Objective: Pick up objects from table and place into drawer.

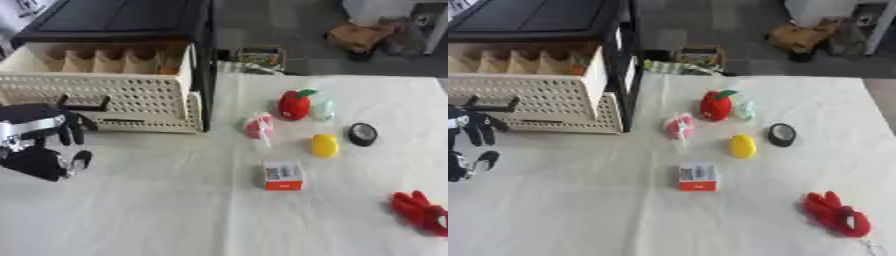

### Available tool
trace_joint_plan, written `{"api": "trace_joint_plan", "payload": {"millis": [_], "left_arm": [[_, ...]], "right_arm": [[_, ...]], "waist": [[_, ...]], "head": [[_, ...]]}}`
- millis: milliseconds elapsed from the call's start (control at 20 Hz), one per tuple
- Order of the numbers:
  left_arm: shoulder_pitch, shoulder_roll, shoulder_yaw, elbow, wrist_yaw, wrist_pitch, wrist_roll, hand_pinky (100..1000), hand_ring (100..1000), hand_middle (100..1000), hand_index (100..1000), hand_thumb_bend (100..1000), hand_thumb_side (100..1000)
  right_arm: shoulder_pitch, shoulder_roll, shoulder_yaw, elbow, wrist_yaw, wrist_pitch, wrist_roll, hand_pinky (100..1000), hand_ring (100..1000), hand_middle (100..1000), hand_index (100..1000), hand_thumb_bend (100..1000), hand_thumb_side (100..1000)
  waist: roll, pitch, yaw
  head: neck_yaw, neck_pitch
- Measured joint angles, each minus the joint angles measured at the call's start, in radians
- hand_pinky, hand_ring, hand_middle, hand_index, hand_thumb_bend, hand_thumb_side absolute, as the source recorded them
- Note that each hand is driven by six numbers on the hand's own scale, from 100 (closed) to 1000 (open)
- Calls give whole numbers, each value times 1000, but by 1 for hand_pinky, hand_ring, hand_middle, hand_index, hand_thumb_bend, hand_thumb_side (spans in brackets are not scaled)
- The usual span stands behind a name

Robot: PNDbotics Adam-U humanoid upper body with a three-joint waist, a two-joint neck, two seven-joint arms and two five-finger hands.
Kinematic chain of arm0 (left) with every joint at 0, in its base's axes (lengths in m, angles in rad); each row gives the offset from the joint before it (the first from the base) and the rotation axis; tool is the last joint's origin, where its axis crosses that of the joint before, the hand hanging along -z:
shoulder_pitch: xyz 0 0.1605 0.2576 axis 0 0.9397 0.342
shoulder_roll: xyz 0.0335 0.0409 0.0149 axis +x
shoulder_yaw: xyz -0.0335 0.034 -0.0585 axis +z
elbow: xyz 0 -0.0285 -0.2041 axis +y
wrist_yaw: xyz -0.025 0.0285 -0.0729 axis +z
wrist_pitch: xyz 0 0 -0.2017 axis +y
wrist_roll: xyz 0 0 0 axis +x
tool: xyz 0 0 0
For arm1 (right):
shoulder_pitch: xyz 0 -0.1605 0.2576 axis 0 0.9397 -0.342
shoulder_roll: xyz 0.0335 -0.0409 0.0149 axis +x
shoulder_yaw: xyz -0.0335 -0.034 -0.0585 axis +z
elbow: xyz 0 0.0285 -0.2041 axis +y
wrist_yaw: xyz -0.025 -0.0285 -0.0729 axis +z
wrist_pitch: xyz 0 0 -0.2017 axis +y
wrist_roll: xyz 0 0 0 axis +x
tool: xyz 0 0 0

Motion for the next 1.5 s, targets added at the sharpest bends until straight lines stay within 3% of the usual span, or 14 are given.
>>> {"api": "trace_joint_plan", "payload": {"millis": [800, 1500], "left_arm": [[-82, -49, -13, 38, 56, 25, 47, 406, 680, 653, 920, 105, 408], [-163, -108, -33, 141, 44, 14, 121, 340, 549, 619, 990, 105, 408]], "right_arm": [[0, 0, -2, 0, 0, 4, 4, 785, 595, 529, 740, 100, 769], [0, 0, -2, 0, 0, 5, 5, 785, 593, 524, 735, 100, 772]], "waist": [[-1, 6, -9], [-1, 6, -13]], "head": [[0, -8], [-2, -18]]}}
